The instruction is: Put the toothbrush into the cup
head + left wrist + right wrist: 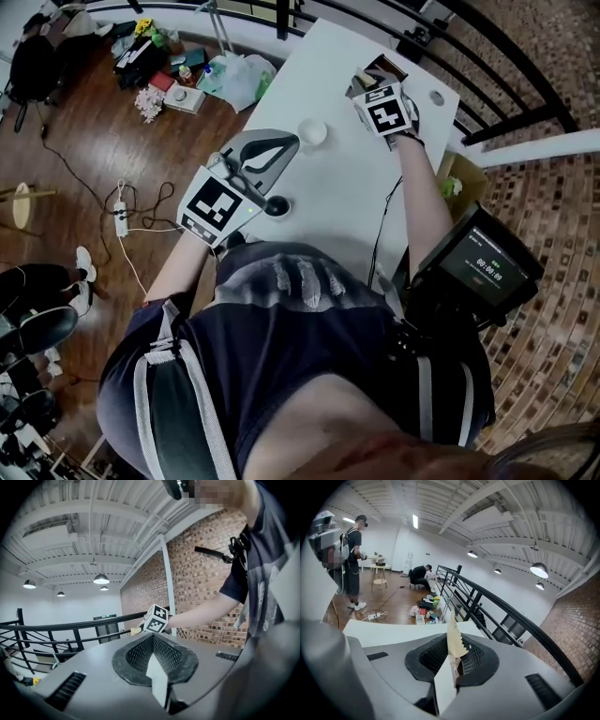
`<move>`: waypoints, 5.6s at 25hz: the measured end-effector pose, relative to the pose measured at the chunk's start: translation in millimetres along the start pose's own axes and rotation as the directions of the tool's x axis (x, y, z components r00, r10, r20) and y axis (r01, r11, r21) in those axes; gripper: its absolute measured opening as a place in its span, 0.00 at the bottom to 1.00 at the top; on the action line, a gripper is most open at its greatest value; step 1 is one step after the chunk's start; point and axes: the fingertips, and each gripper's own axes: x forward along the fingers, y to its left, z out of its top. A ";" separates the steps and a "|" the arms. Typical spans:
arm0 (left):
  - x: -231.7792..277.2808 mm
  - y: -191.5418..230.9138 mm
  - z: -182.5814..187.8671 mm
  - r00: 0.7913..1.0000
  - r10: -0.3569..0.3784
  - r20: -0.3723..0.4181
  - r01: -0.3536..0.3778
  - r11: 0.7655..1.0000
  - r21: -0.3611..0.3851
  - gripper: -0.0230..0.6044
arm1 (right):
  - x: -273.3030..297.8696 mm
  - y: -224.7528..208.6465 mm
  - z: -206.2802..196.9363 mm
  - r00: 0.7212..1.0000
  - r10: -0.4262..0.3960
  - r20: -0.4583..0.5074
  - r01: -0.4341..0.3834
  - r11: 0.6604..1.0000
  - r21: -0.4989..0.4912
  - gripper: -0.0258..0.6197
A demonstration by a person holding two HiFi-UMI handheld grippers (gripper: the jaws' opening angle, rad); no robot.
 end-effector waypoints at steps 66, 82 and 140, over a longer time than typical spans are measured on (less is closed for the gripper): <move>-82.4 37.5 -37.6 0.995 0.096 -0.016 -0.097 0.993 -0.060 0.03 | -32.1 122.2 -28.9 0.995 0.097 0.008 -0.092 0.917 0.388 0.32; -102.7 51.2 -45.4 0.998 0.057 0.013 -0.056 0.996 -0.069 0.03 | -88.2 89.6 11.0 0.993 -0.056 0.103 0.011 0.918 0.395 0.34; -203.6 33.3 -59.8 0.994 0.062 0.085 -0.058 0.997 -0.048 0.03 | -220.9 232.9 80.1 0.907 -0.054 0.418 -0.193 0.829 0.524 0.04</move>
